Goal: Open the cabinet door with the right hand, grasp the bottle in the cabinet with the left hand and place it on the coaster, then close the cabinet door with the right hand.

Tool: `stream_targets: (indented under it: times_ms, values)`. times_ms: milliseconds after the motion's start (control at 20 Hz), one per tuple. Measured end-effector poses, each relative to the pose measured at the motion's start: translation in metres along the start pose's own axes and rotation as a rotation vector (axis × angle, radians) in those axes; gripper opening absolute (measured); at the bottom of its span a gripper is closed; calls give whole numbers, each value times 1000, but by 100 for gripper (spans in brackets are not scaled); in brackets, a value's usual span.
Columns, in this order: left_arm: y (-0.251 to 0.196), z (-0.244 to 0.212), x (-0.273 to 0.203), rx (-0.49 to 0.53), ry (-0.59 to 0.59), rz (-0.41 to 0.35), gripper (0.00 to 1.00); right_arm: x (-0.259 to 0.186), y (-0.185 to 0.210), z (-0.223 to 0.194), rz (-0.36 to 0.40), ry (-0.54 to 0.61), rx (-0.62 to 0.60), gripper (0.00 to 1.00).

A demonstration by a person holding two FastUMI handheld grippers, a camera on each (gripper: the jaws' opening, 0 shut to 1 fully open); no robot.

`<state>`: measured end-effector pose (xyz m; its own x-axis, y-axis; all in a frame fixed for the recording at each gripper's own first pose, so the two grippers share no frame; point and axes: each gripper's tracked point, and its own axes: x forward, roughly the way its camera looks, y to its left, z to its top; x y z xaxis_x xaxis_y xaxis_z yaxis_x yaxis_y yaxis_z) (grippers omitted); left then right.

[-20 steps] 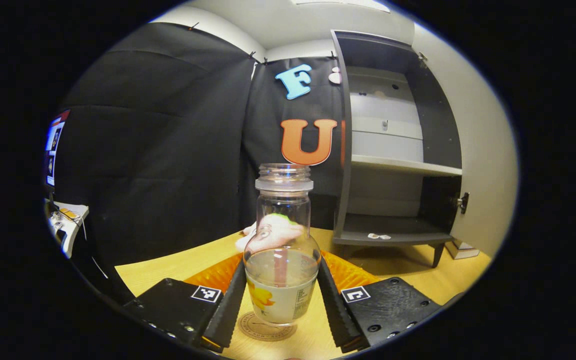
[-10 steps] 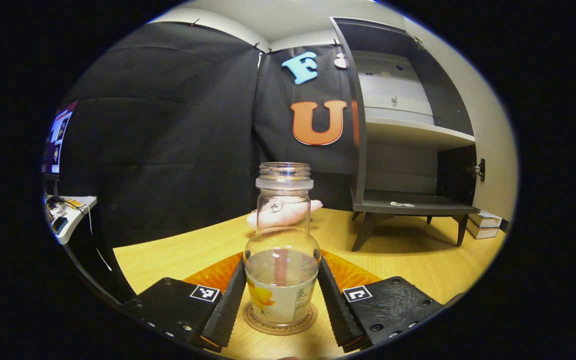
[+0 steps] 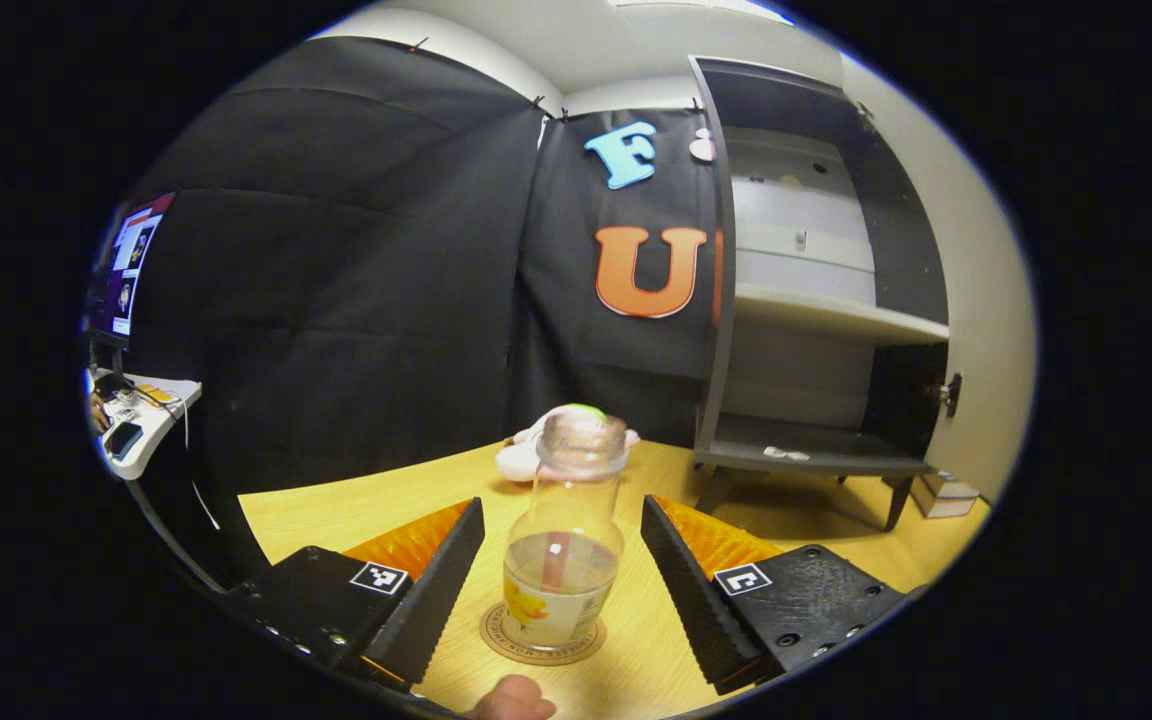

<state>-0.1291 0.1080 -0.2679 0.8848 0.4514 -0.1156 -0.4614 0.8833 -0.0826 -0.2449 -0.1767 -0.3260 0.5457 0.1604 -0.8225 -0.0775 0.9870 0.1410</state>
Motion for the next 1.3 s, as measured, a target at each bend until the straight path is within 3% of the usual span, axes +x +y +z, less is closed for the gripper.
stream_targets:
  times_ms: [150, 350, 450, 500, 650, 750, 900, 1000, 1050, 1100, 1150, 1200, 1250, 1300]
  values:
    - [-8, 57, -25, 21, -43, -31, 95, -11, -5, 18, 18, -64, 63, 100]
    - [-40, 169, -51, 62, -118, -138, 95, -37, -34, 59, -31, -221, 113, 100]
    - [-66, 227, -59, 68, -161, -197, 95, -66, -48, 102, -23, -336, 149, 96]
    - [-77, 255, -65, 85, -177, -213, 95, -85, -54, 128, -6, -417, 170, 100]
    - [-109, 317, -88, 79, -224, -227, 95, -149, -73, 214, 41, -671, 237, 96]
    - [-128, 319, -107, 74, -189, -230, 95, -196, -61, 261, 154, -802, 268, 99]
    - [-175, 278, -130, 74, -60, -347, 95, -245, -30, 309, 270, -925, 233, 99]
    - [-182, 276, -131, 121, -58, -396, 95, -249, -12, 308, 273, -921, 159, 99]
    - [-186, 273, -130, 142, -57, -426, 96, -252, -10, 315, 247, -942, 141, 95]
    - [-191, 270, -126, 159, -61, -451, 96, -256, -11, 309, 226, -954, 120, 97]
    - [-196, 270, -125, 168, -66, -473, 96, -254, -10, 309, 211, -969, 122, 89]
    - [-199, 268, -122, 166, -61, -491, 96, -253, -6, 307, 202, -975, 136, 96]
    - [-203, 268, -121, 152, -61, -528, 96, -251, -3, 305, 199, -975, 156, 89]
    - [-214, 273, -121, 130, -82, -579, 96, -251, 3, 303, 203, -972, 165, 96]
